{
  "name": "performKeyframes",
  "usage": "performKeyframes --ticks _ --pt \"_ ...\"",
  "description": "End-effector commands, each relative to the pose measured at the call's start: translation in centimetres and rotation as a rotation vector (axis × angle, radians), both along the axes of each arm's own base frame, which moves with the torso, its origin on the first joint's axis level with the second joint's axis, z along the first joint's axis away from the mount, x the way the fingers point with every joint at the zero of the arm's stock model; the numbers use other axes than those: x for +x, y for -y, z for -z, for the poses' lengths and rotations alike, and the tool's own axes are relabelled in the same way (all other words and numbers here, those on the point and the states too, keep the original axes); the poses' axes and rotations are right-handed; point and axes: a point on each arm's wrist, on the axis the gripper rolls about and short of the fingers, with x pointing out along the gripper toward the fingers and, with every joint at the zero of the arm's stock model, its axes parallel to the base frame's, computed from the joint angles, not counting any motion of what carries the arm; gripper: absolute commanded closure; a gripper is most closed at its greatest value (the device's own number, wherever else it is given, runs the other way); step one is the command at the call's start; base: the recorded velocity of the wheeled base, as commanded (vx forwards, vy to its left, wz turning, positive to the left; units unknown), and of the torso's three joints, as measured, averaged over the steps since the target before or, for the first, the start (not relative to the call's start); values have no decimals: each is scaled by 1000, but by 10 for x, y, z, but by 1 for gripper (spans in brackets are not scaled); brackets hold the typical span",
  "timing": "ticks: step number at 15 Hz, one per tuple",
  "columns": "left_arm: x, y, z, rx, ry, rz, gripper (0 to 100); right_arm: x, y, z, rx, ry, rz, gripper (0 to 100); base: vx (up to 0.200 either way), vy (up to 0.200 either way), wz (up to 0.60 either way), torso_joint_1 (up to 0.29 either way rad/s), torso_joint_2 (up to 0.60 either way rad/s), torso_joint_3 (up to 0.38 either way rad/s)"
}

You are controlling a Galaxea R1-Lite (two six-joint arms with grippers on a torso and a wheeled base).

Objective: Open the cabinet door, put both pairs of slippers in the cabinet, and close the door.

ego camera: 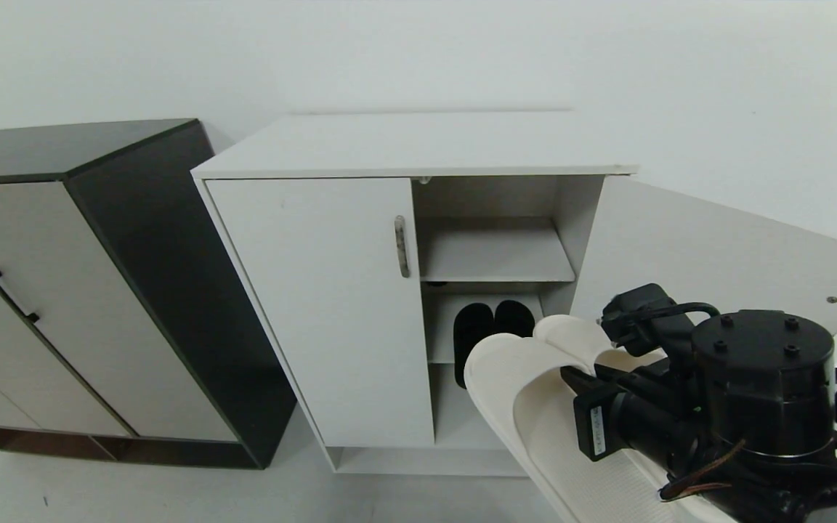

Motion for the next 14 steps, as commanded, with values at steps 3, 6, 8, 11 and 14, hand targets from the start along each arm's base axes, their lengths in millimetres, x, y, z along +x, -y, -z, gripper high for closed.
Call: performKeyframes --ticks 3,6,8,11,14 --pt "0 0 0 0 0 0 100 0 0 1 -2 -2 -1 100 0 0 0 -126 466 338" --pt "0 0 0 0 0 -1 100 0 0 0 -1 2 0 100 0 0 0 -102 453 352" --pt "0 0 0 0 0 -1 100 0 0 1 -4 -1 -1 100 0 0 0 -53 440 376" --pt "0 0 0 0 1 -1 100 0 0 1 -5 -2 0 100 0 0 0 -25 401 372" --pt "0 0 0 0 0 -1 100 0 0 2 -6 -3 -1 100 0 0 0 2 118 108"
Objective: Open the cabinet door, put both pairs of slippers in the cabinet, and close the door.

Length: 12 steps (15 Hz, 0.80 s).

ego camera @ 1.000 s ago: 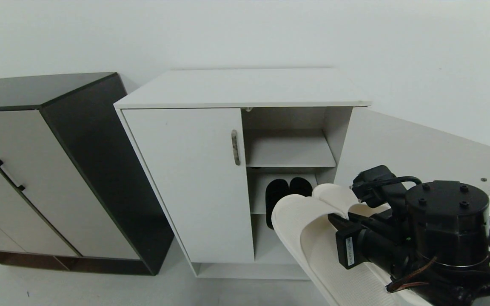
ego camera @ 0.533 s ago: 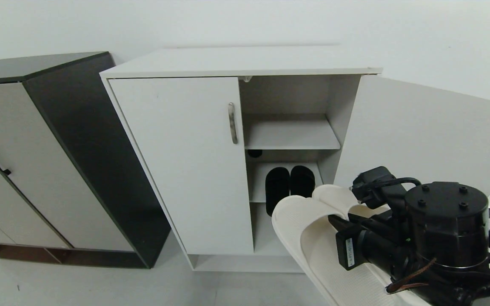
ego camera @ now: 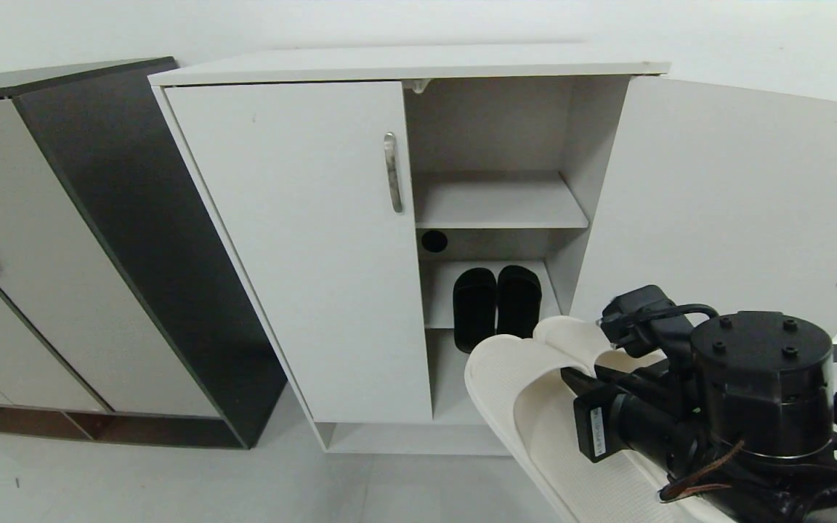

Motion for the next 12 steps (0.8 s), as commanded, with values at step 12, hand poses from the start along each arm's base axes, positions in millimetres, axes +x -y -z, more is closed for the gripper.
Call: performKeyframes --ticks 12 --pt "0 0 0 0 0 0 100 38 -67 -2 14 6 195 100 0 0 0 0 0 0"
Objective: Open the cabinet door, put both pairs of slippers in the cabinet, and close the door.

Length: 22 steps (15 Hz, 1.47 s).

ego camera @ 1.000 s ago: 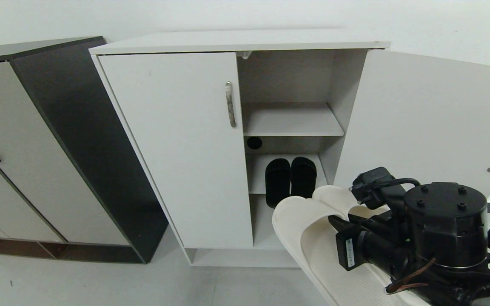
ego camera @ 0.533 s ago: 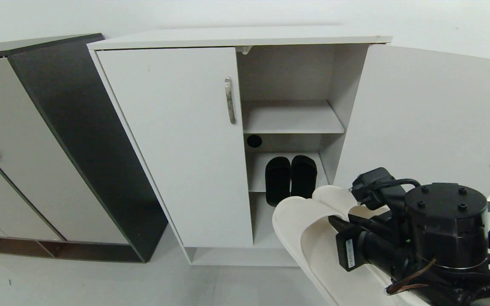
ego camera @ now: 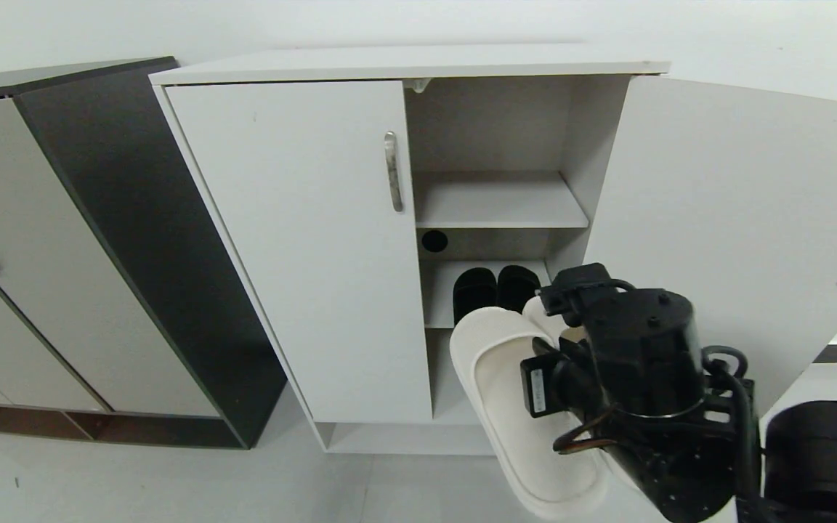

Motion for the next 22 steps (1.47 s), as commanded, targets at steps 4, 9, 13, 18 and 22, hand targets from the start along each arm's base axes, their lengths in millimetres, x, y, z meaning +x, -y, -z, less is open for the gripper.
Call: performKeyframes --ticks 4,9,13,18,22 --pt "0 0 0 1 0 1 100 29 -36 -29 42 57 197 100 0 0 0 0 0 0" --pt "0 0 0 1 0 1 100 21 -27 -49 86 92 198 100 0 0 0 0 0 0" --pt "0 0 0 1 0 -1 100 -2 -24 -65 109 126 138 100 0 0 0 0 0 0" --pt "0 0 0 1 0 -1 100 -11 -25 -64 94 121 109 100 0 0 0 0 0 0" --pt "0 0 0 0 0 1 100 -11 -25 -63 94 121 109 100 100 0 0 -1 2 1"
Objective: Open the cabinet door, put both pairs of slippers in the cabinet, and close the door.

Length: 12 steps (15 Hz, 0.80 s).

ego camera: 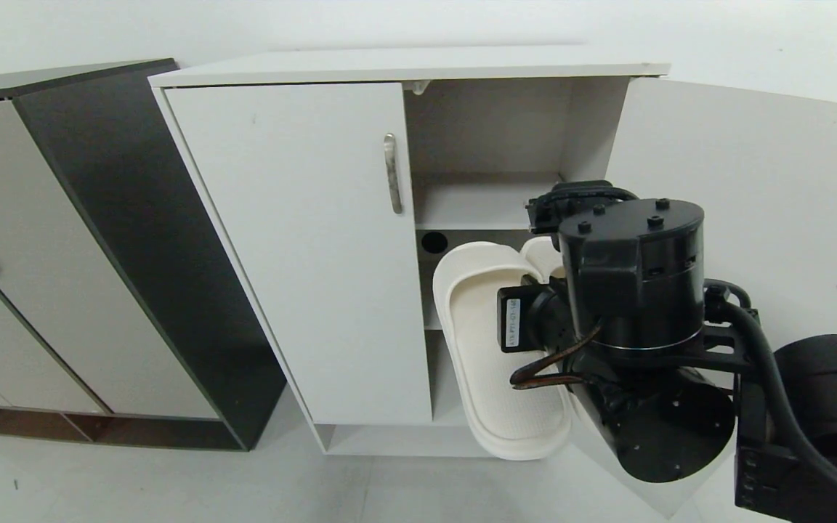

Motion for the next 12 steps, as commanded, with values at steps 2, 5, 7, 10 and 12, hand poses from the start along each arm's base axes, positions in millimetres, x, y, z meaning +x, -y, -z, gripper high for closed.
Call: performKeyframes --ticks 2,5,7,10,12 --pt "0 0 0 0 0 -1 100 -1 1 -2 7 4 1 100 200 0 0 0 2 5" --pt "0 0 0 0 0 -1 100 -1 1 -2 7 4 1 100 200 0 0 4 4 1" --pt "0 0 0 0 0 -1 100 -1 2 -3 9 6 2 100 200 0 0 5 5 2" --pt "0 0 0 0 0 -1 100 0 1 -1 8 3 3 100 200 0 0 1 1 -2" --pt "0 0 0 0 0 -1 100 3 0 5 -4 -9 6 100 100 0 0 1 -1 -1"
